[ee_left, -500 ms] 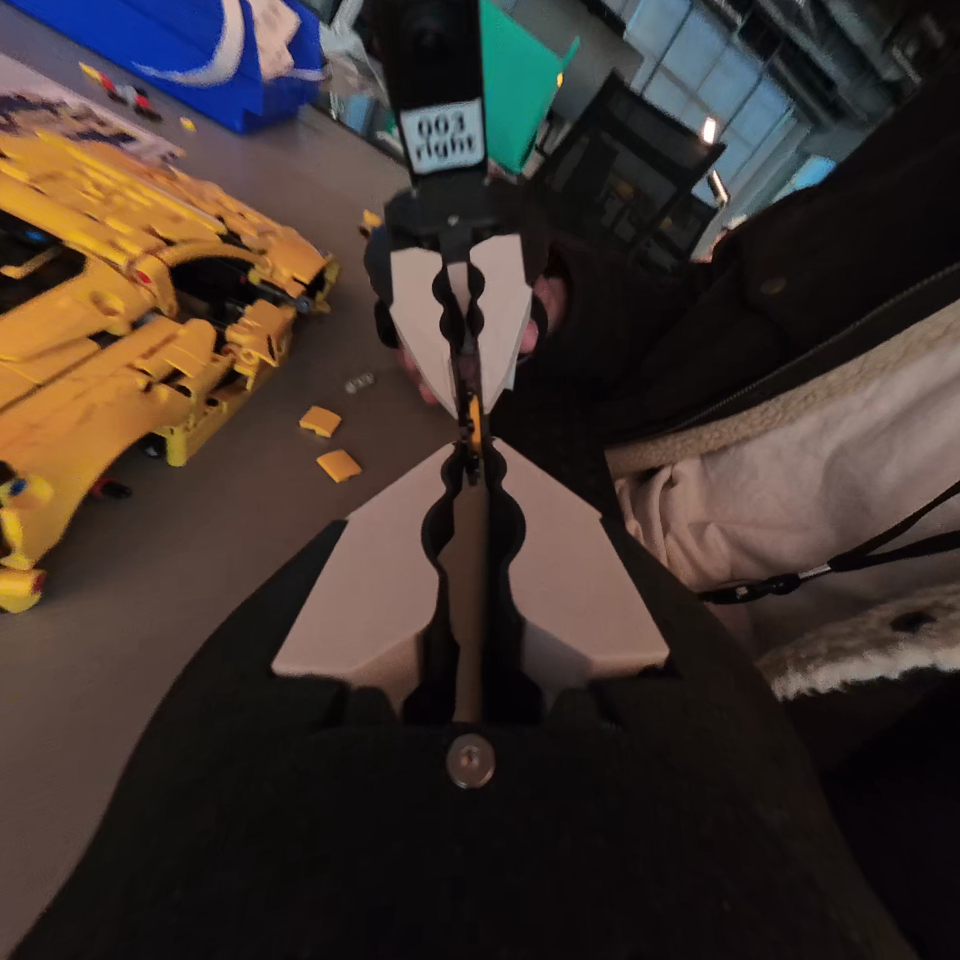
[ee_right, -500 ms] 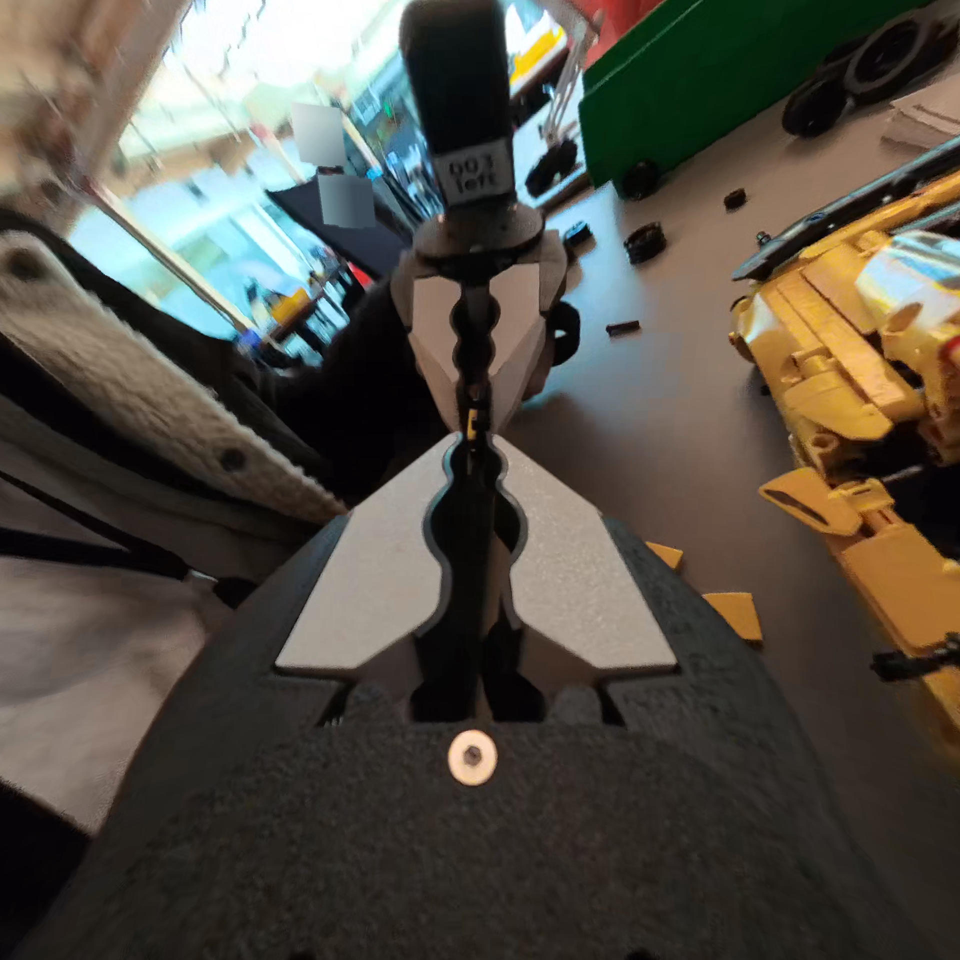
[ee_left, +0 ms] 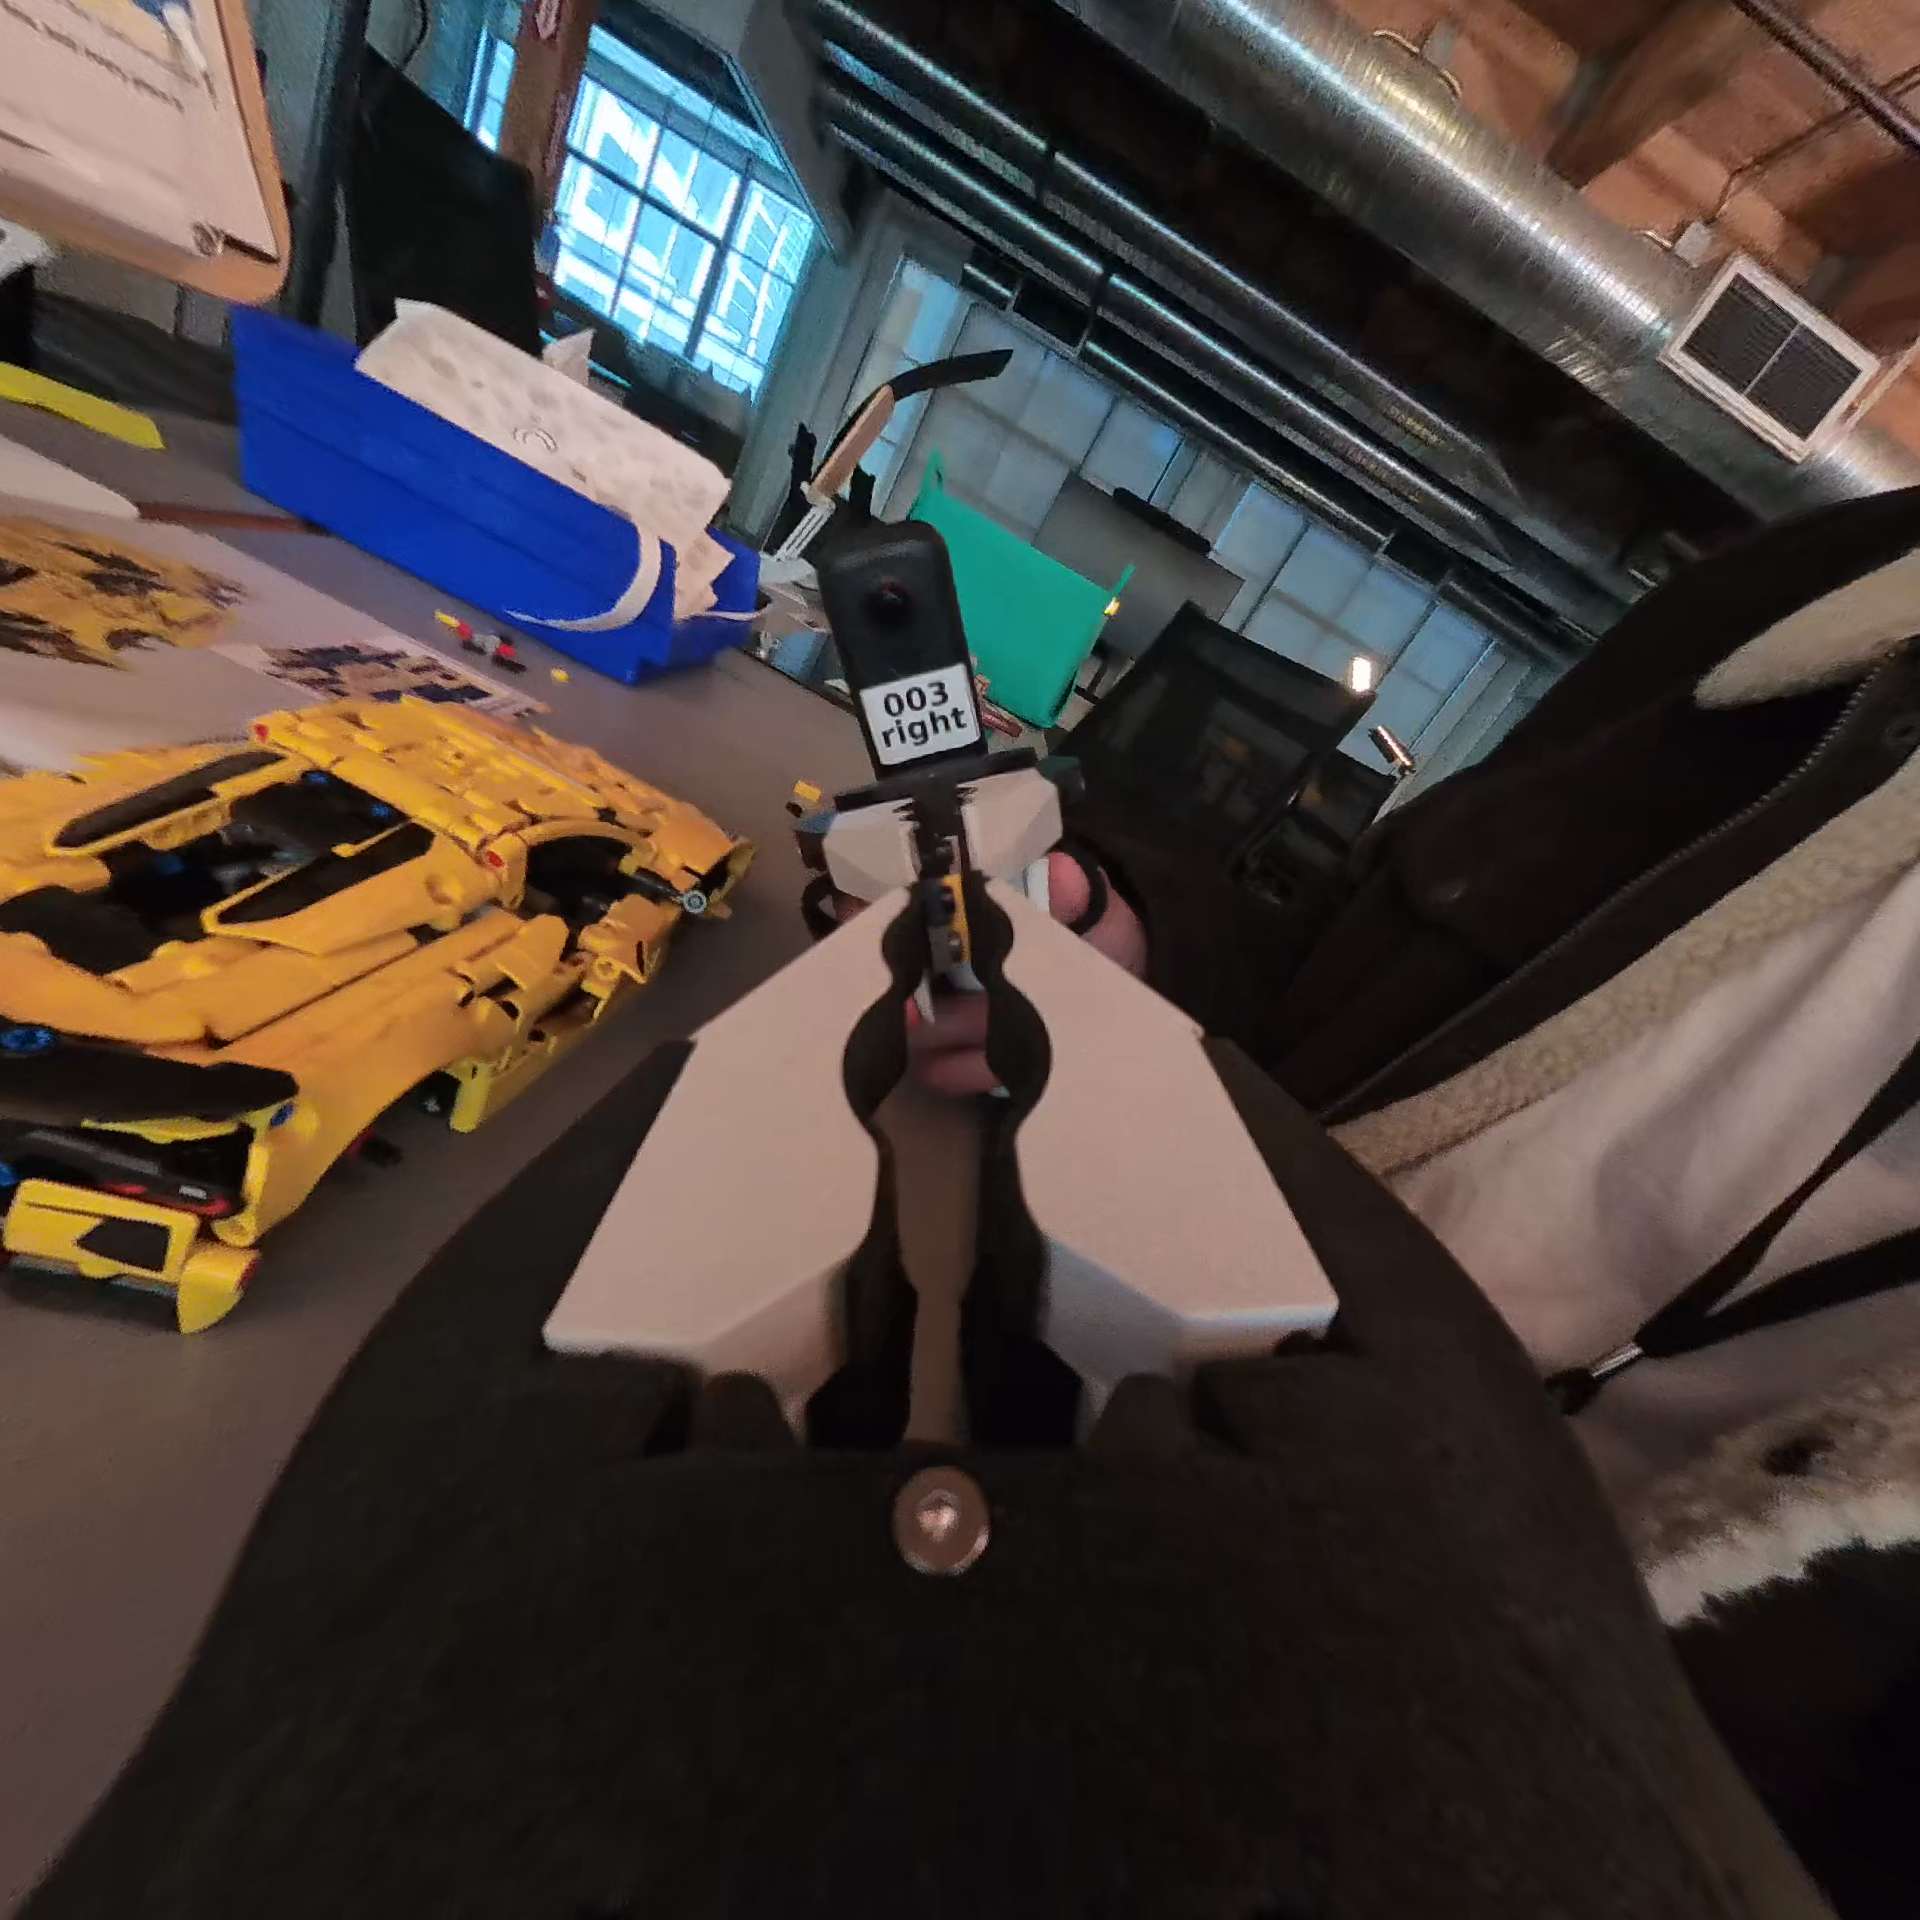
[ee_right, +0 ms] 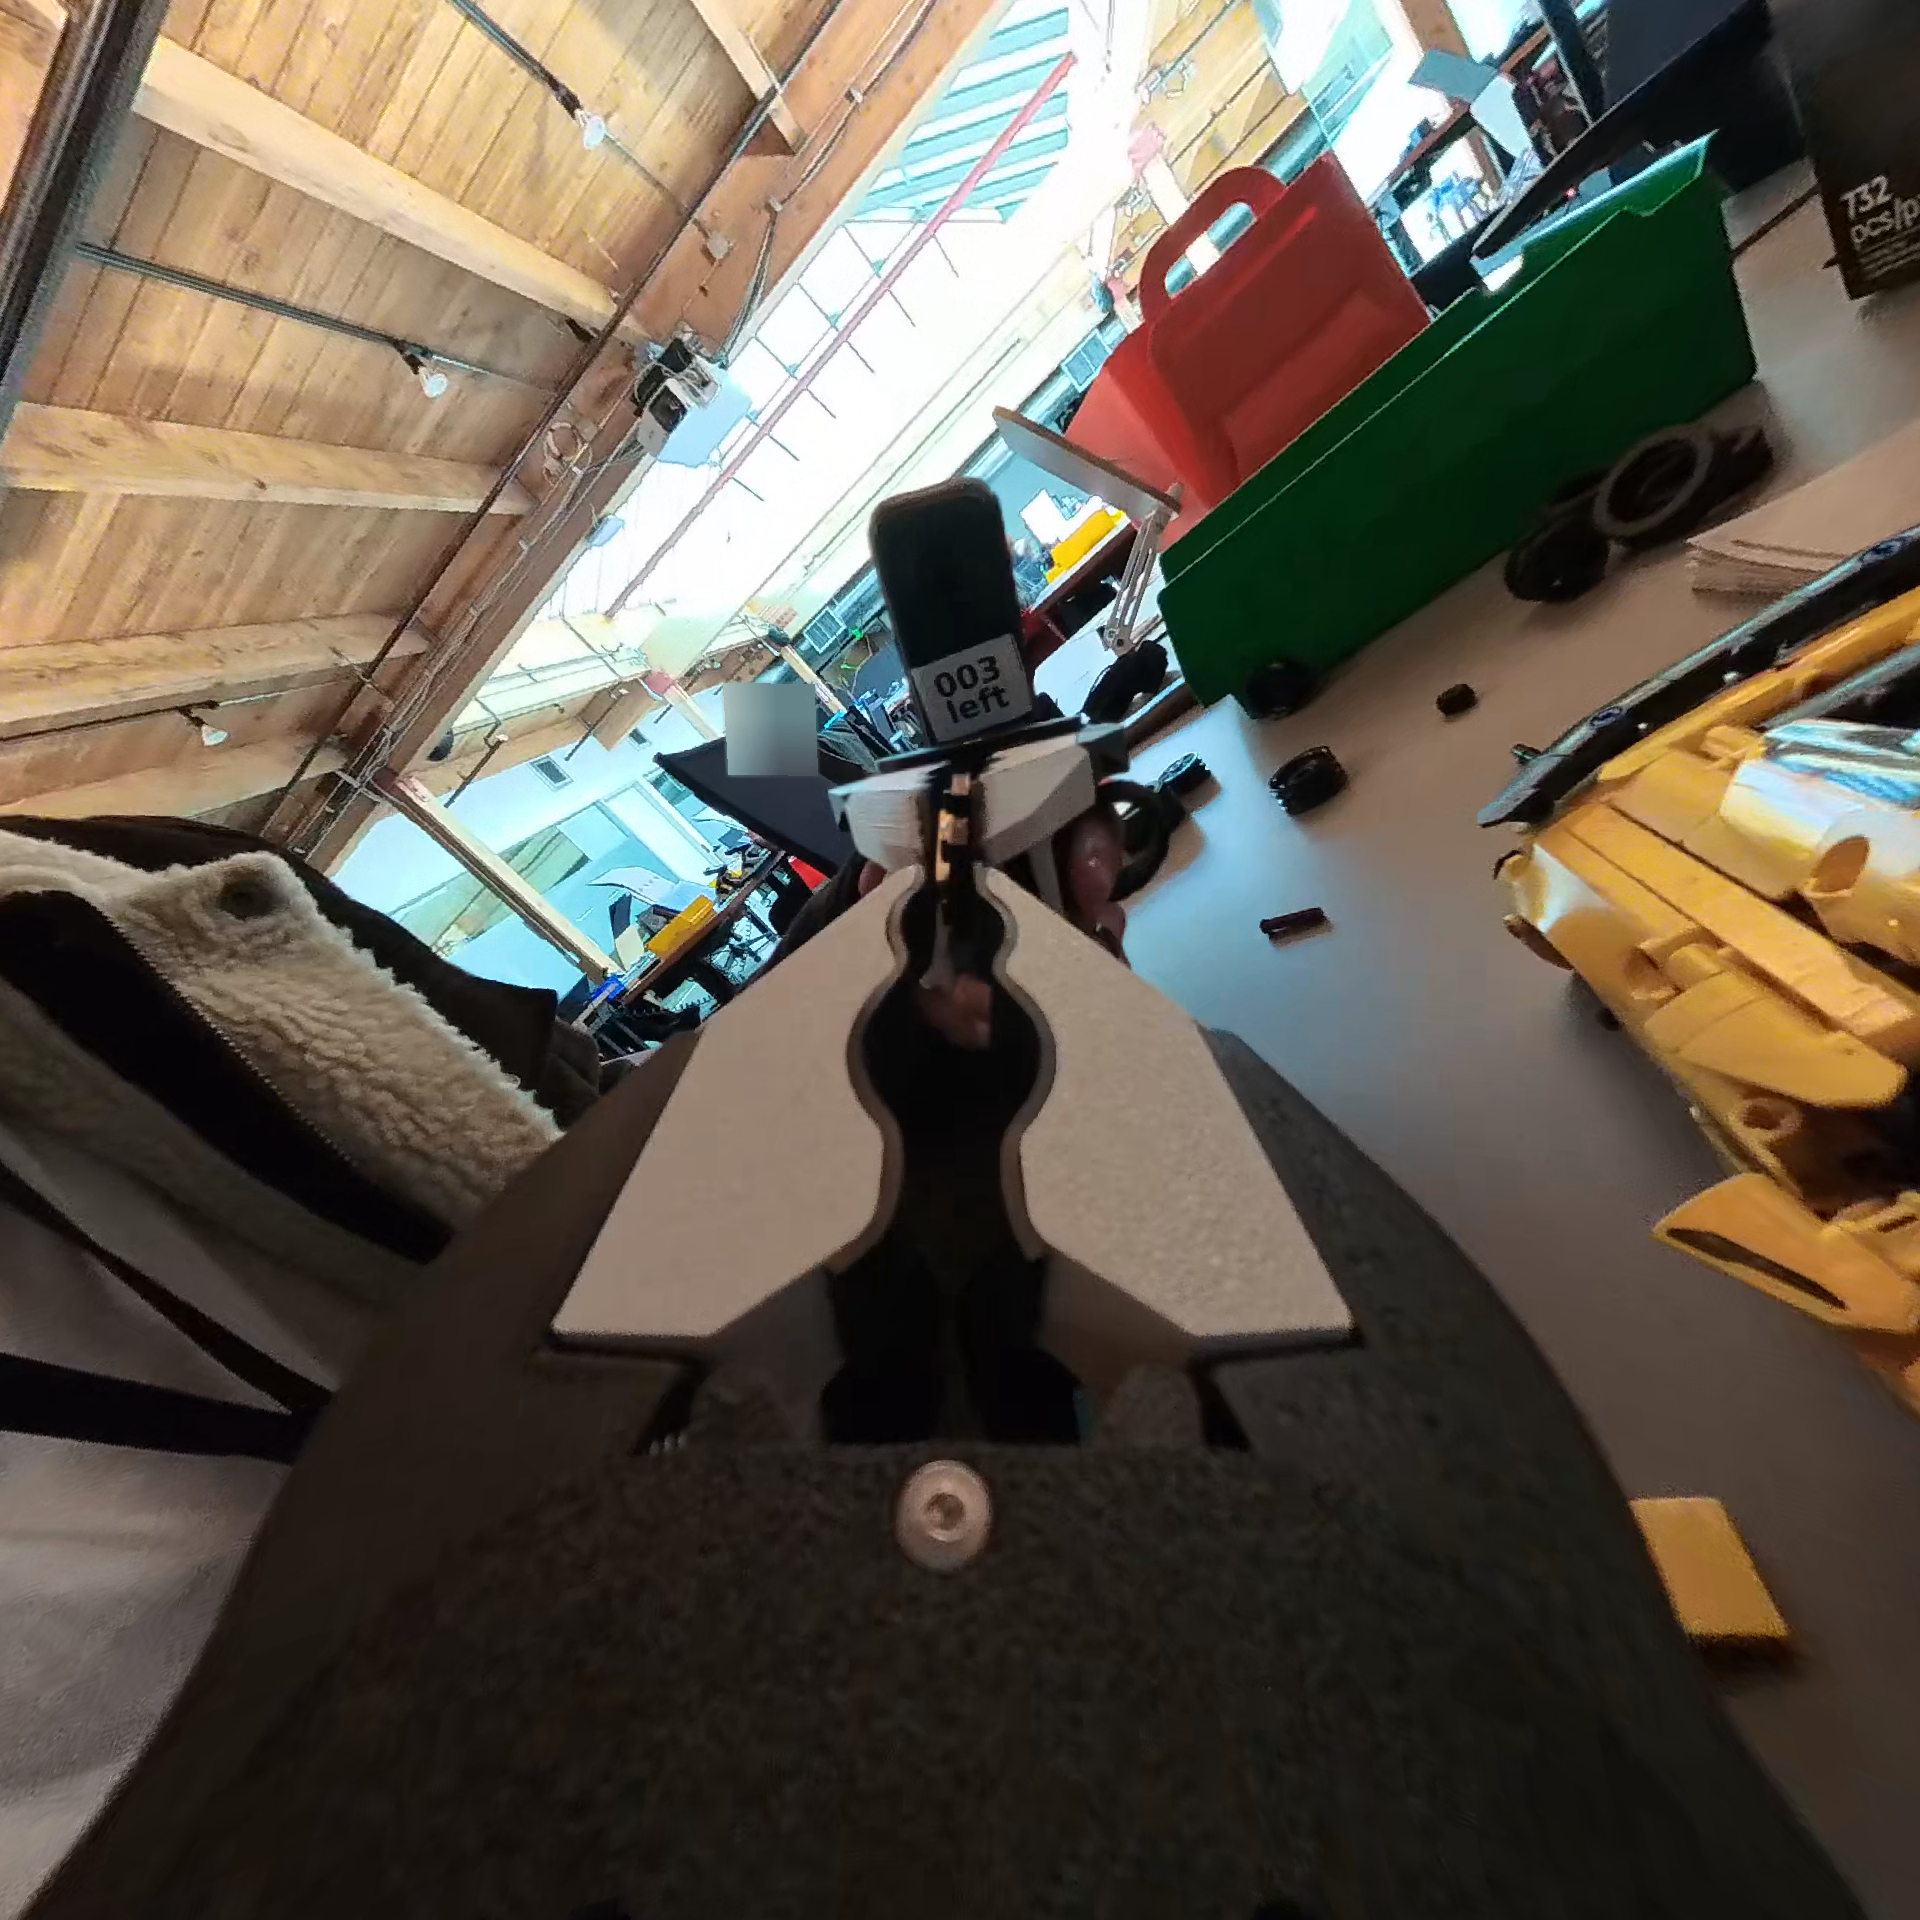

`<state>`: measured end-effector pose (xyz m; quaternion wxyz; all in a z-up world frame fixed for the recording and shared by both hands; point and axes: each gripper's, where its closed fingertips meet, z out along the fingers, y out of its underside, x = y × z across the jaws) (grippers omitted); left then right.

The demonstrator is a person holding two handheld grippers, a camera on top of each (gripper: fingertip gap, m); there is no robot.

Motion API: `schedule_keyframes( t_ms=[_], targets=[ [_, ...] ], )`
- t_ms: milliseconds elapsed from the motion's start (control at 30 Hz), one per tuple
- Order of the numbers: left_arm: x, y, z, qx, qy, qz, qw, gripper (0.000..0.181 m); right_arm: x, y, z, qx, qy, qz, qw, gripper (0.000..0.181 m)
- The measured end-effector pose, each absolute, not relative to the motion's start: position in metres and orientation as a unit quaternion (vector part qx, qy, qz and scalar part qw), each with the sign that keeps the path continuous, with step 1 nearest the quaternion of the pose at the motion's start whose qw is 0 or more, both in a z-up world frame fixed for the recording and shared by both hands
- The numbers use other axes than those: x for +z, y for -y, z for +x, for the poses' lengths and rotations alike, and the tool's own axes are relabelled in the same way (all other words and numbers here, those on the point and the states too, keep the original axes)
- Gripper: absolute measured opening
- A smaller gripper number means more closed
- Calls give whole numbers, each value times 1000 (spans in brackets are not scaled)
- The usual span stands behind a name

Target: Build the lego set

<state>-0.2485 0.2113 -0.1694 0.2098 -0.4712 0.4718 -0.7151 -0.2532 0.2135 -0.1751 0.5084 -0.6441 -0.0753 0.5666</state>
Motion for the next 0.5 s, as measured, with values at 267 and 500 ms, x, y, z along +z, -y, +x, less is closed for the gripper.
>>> schedule_keyframes(
  t_ms=[267, 500],
  targets=[
    [-162, -216, -248, -733, -446, -471, 206, 8, -180, -211, -264, 583, 82, -645, 488, 6],
    [-162, -224, -242, -730, -417, -491, 229, 18, -162, -229, -244, 626, -24, -569, 533, 5]
  ],
)
